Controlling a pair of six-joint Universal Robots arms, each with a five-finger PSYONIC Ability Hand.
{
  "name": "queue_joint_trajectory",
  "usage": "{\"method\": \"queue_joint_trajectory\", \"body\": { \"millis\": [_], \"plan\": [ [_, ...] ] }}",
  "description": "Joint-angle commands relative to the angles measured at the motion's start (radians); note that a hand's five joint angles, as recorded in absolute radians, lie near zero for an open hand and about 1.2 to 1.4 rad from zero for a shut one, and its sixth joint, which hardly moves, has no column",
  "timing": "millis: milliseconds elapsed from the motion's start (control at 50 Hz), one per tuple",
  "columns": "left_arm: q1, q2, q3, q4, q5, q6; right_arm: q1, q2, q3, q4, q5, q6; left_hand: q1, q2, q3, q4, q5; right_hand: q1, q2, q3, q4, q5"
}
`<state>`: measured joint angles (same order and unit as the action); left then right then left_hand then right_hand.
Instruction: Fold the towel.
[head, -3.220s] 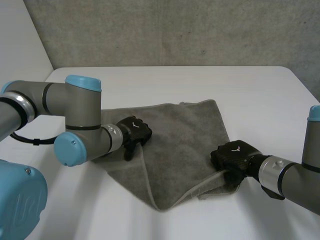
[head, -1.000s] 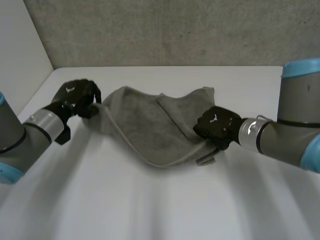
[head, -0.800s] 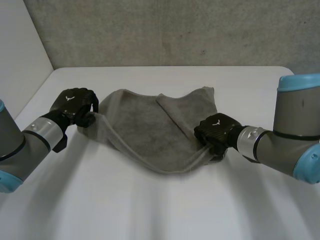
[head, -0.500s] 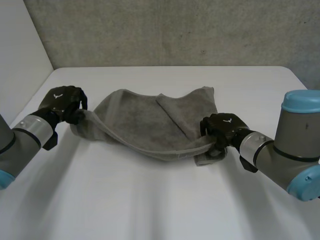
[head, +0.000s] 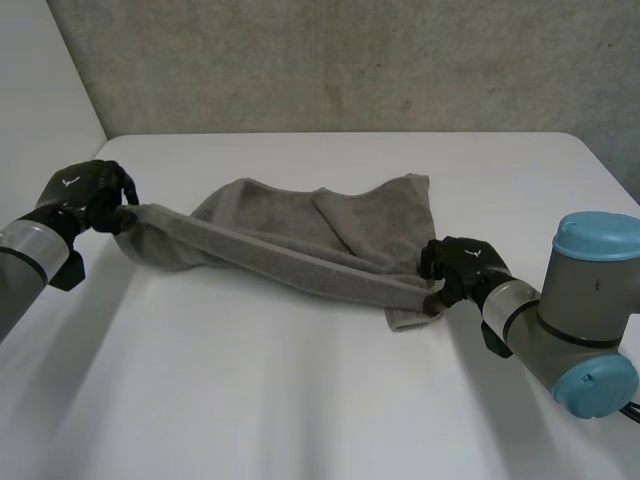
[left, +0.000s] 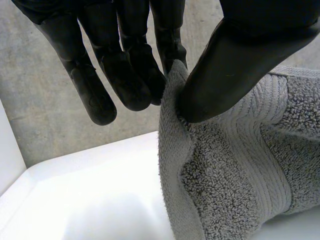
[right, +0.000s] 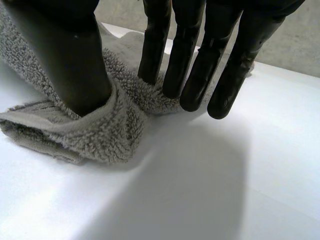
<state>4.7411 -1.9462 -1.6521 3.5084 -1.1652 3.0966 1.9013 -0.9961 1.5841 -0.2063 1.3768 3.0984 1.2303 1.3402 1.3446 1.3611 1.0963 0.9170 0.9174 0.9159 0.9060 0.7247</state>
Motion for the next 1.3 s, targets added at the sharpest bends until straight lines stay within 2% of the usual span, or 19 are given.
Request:
{"method": "queue_joint_trajectory", "body": {
  "millis": [20,180,260,360,440,560,620,660,740,780,800,840,900,940,960,1000,1020,1120,1300],
  "plan": [
    [0.02,0.015,-0.002,-0.002,0.001,-0.009,-0.002,-0.035,-0.004,0.011,-0.016,0.02,0.166,0.056,0.052,0.035,0.125,0.479,0.478,0.48,0.49,0.496],
    [0.007,0.127,-0.005,-0.012,0.004,-0.079,-0.054,-0.21,-0.136,0.094,-0.073,0.014,0.166,0.056,0.052,0.035,0.125,0.479,0.479,0.48,0.49,0.497],
    [-0.024,0.267,0.015,-0.012,0.006,-0.174,-0.102,-0.323,-0.351,0.301,-0.18,0.011,0.166,0.056,0.052,0.035,0.125,0.479,0.479,0.48,0.49,0.497],
    [-0.046,0.419,0.073,-0.014,0.025,-0.286,-0.149,-0.364,-0.579,0.486,-0.268,0.005,0.166,0.056,0.052,0.035,0.125,0.479,0.479,0.48,0.49,0.497],
    [-0.041,0.501,0.117,-0.023,0.042,-0.352,-0.173,-0.36,-0.711,0.588,-0.303,-0.026,0.166,0.056,0.052,0.035,0.125,0.479,0.479,0.48,0.49,0.497],
    [-0.036,0.527,0.156,-0.066,0.085,-0.403,-0.168,-0.271,-0.834,0.788,-0.302,-0.222,0.166,0.056,0.052,0.035,0.125,0.479,0.479,0.48,0.49,0.497],
    [-0.035,0.43,0.134,-0.078,0.087,-0.401,-0.131,-0.169,-0.813,0.901,-0.271,-0.433,0.166,0.056,0.052,0.035,0.125,0.479,0.479,0.48,0.49,0.497],
    [-0.035,0.374,0.124,-0.078,0.087,-0.401,-0.116,-0.133,-0.791,0.915,-0.251,-0.487,0.166,0.056,0.052,0.035,0.125,0.479,0.479,0.48,0.49,0.497],
    [-0.036,0.265,0.13,-0.081,0.085,-0.384,-0.104,-0.072,-0.757,0.915,-0.185,-0.567,0.166,0.056,0.052,0.035,0.125,0.479,0.479,0.48,0.49,0.497],
    [-0.042,0.141,0.176,-0.109,0.075,-0.316,-0.096,-0.011,-0.78,0.875,-0.102,-0.599,0.166,0.056,0.052,0.035,0.125,0.479,0.479,0.48,0.49,0.497],
    [-0.043,0.141,0.176,-0.109,0.075,-0.315,-0.096,-0.01,-0.78,0.875,-0.102,-0.6,0.166,0.056,0.052,0.035,0.125,0.479,0.479,0.48,0.49,0.497],
    [-0.068,0.022,0.282,-0.161,0.05,-0.204,-0.062,0.052,-0.858,0.773,-0.049,-0.601,0.166,0.056,0.052,0.035,0.125,0.479,0.479,0.48,0.49,0.497],
    [-0.096,-0.033,0.351,-0.19,0.019,-0.157,-0.039,0.071,-0.9,0.706,-0.033,-0.6,0.166,0.056,0.052,0.035,0.125,0.479,0.479,0.48,0.49,0.497],
    [-0.174,-0.124,0.528,-0.239,-0.063,-0.102,-0.018,0.088,-0.97,0.548,-0.006,-0.596,0.166,0.056,0.052,0.035,0.125,0.479,0.479,0.48,0.49,0.497],
    [-0.174,-0.125,0.529,-0.239,-0.064,-0.102,-0.018,0.088,-0.97,0.547,-0.005,-0.596,0.166,0.056,0.052,0.035,0.125,0.479,0.479,0.48,0.49,0.497],
    [-0.211,-0.16,0.715,-0.259,-0.131,-0.105,-0.015,0.082,-1.029,0.368,0.027,-0.596,0.166,0.056,0.052,0.035,0.125,0.479,0.479,0.48,0.49,0.497],
    [-0.211,-0.16,0.716,-0.259,-0.131,-0.105,-0.015,0.082,-1.029,0.367,0.027,-0.596,0.166,0.056,0.052,0.035,0.125,0.479,0.479,0.48,0.49,0.497],
    [-0.236,-0.122,1.001,-0.236,-0.175,-0.125,-0.01,0.019,-1.096,0.098,0.036,-0.593,0.166,0.056,0.052,0.035,0.125,0.479,0.479,0.48,0.49,0.497],
    [-0.237,-0.099,1.022,-0.216,-0.179,-0.139,-0.008,-0.009,-1.033,0.094,0.031,-0.55,0.166,0.056,0.052,0.035,0.125,0.479,0.479,0.48,0.49,0.497]
  ]
}}
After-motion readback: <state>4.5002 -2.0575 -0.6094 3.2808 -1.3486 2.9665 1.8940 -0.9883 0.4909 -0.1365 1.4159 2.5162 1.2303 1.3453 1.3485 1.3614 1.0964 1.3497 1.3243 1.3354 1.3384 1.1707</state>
